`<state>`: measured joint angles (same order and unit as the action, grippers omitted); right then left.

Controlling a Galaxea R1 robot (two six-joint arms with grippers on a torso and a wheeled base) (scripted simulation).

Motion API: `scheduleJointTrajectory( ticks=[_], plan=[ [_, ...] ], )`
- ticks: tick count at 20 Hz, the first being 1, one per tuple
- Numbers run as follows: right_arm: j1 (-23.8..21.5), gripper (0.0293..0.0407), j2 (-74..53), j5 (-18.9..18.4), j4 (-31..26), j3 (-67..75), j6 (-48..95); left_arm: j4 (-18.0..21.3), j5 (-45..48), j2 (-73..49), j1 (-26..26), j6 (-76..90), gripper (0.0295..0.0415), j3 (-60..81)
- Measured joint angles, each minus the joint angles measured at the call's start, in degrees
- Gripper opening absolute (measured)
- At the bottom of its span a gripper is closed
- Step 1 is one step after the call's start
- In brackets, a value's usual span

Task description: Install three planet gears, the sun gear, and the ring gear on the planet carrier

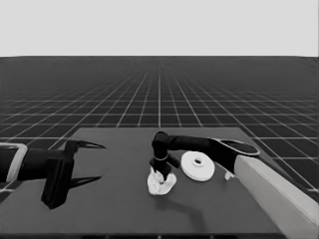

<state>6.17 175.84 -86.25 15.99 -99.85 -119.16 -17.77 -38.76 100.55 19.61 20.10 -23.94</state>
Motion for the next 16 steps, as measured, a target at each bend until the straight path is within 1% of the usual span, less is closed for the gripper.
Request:
scheduleJointTrajectory(
  ticks=[16],
  plan=[
    [0.0,0.0309,0.0,0.0,0.0,0.0,-9.6,0.0,0.0,0.0,0.0,0.0,0.0385,0.0]
  ],
)
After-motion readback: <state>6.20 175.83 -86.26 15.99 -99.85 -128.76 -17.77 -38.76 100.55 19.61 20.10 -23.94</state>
